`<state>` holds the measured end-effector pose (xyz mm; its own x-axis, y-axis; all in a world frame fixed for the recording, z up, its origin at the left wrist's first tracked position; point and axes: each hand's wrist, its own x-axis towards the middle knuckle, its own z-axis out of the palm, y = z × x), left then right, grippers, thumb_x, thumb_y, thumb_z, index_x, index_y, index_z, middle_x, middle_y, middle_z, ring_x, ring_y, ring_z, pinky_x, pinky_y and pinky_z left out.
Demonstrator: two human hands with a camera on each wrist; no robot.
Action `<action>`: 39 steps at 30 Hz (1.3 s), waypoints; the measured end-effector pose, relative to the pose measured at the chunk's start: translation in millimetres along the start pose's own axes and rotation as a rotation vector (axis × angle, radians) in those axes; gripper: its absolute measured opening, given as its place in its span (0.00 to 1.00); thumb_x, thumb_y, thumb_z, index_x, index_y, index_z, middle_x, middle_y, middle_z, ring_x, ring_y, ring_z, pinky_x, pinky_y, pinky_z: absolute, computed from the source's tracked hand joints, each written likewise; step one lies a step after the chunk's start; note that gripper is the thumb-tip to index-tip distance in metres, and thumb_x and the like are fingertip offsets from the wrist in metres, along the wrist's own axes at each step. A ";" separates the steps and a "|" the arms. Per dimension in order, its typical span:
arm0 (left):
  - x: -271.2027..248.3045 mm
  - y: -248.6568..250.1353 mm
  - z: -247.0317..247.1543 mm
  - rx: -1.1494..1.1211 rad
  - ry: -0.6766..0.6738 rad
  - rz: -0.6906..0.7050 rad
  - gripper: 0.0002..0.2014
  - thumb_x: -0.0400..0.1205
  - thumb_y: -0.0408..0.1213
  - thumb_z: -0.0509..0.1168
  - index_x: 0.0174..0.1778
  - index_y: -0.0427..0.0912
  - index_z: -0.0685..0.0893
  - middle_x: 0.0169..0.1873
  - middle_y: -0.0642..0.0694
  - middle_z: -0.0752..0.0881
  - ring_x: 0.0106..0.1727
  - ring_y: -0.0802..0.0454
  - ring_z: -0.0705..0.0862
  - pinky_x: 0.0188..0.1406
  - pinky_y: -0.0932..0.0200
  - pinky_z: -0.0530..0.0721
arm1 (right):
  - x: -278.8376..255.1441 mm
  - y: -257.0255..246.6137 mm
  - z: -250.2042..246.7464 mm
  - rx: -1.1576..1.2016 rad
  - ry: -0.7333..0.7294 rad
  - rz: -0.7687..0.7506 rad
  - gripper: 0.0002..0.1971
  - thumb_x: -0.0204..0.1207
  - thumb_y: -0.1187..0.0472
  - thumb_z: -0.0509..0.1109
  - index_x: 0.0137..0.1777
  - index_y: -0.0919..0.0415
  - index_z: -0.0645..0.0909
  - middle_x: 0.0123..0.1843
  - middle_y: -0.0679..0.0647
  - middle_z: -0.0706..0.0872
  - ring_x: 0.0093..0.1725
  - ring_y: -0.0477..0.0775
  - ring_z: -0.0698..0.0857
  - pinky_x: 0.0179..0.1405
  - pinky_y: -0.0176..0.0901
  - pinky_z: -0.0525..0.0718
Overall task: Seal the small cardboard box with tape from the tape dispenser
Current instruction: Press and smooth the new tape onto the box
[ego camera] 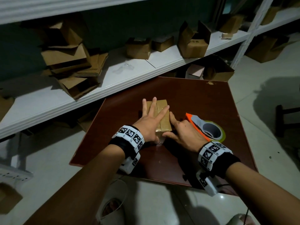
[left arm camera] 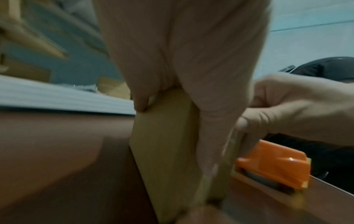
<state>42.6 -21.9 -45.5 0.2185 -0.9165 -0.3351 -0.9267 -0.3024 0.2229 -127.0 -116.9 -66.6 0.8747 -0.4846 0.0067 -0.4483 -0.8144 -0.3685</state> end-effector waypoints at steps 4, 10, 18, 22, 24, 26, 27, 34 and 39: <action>-2.4 7.1 3.3 0.034 0.057 -0.022 0.70 0.72 0.51 0.85 0.92 0.67 0.34 0.87 0.45 0.17 0.85 0.27 0.16 0.84 0.24 0.69 | -0.1 -2.7 0.2 -0.001 0.016 -0.011 0.47 0.84 0.39 0.66 0.90 0.67 0.48 0.54 0.65 0.90 0.43 0.60 0.89 0.39 0.39 0.74; -0.2 10.7 5.5 0.093 0.098 -0.047 0.72 0.69 0.52 0.87 0.91 0.68 0.33 0.88 0.45 0.18 0.86 0.26 0.18 0.80 0.25 0.76 | -0.8 -9.4 -5.0 -0.011 -0.022 0.014 0.49 0.84 0.37 0.63 0.90 0.68 0.45 0.51 0.63 0.89 0.34 0.50 0.80 0.36 0.42 0.80; 4.2 10.0 13.1 0.048 0.180 -0.039 0.67 0.71 0.60 0.84 0.93 0.66 0.37 0.90 0.45 0.23 0.87 0.25 0.19 0.82 0.25 0.73 | -4.5 -13.4 4.2 -0.117 -0.006 0.068 0.54 0.82 0.44 0.72 0.90 0.66 0.38 0.56 0.66 0.90 0.46 0.63 0.91 0.47 0.58 0.90; 4.6 13.1 9.3 0.028 0.148 -0.046 0.70 0.71 0.49 0.87 0.93 0.64 0.37 0.89 0.44 0.21 0.86 0.25 0.18 0.82 0.26 0.72 | -4.3 -17.5 3.3 -0.071 -0.013 0.100 0.52 0.83 0.47 0.72 0.90 0.65 0.37 0.54 0.63 0.91 0.44 0.60 0.92 0.46 0.57 0.91; 3.8 14.4 6.0 0.032 0.119 -0.050 0.70 0.72 0.46 0.87 0.93 0.63 0.36 0.89 0.44 0.20 0.86 0.25 0.18 0.82 0.27 0.73 | -4.5 -19.2 1.1 -0.065 -0.018 0.107 0.53 0.82 0.47 0.73 0.90 0.65 0.37 0.54 0.63 0.91 0.43 0.60 0.92 0.45 0.55 0.91; 3.5 14.9 3.6 0.030 0.095 -0.054 0.70 0.73 0.44 0.86 0.93 0.64 0.35 0.88 0.43 0.18 0.85 0.25 0.18 0.82 0.27 0.73 | -4.7 -19.8 0.4 -0.046 -0.007 0.105 0.53 0.82 0.48 0.74 0.90 0.65 0.38 0.54 0.63 0.91 0.43 0.59 0.91 0.44 0.54 0.90; 4.0 14.8 3.1 0.033 0.089 -0.058 0.70 0.73 0.42 0.87 0.93 0.64 0.34 0.87 0.44 0.18 0.85 0.25 0.17 0.82 0.27 0.73 | -4.8 -19.8 0.7 -0.035 0.000 0.105 0.53 0.82 0.49 0.74 0.90 0.65 0.39 0.53 0.64 0.91 0.42 0.59 0.91 0.44 0.53 0.90; 6.0 15.6 5.8 0.029 0.114 -0.052 0.68 0.73 0.53 0.85 0.93 0.64 0.36 0.89 0.44 0.21 0.86 0.25 0.18 0.85 0.22 0.67 | -2.8 -19.4 0.3 -0.040 0.001 0.101 0.55 0.78 0.52 0.78 0.90 0.66 0.40 0.54 0.63 0.90 0.43 0.58 0.91 0.45 0.53 0.91; 9.4 22.4 7.2 0.037 0.115 -0.107 0.71 0.71 0.45 0.87 0.92 0.66 0.34 0.89 0.45 0.20 0.86 0.25 0.18 0.82 0.29 0.74 | -2.8 -20.6 0.5 -0.066 -0.014 0.128 0.58 0.75 0.57 0.80 0.90 0.65 0.38 0.53 0.63 0.91 0.41 0.59 0.91 0.42 0.55 0.91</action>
<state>21.7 -35.4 -50.2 0.3481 -0.9043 -0.2473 -0.9064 -0.3920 0.1575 -120.2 -98.6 -59.4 0.8120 -0.5815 -0.0490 -0.5668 -0.7659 -0.3036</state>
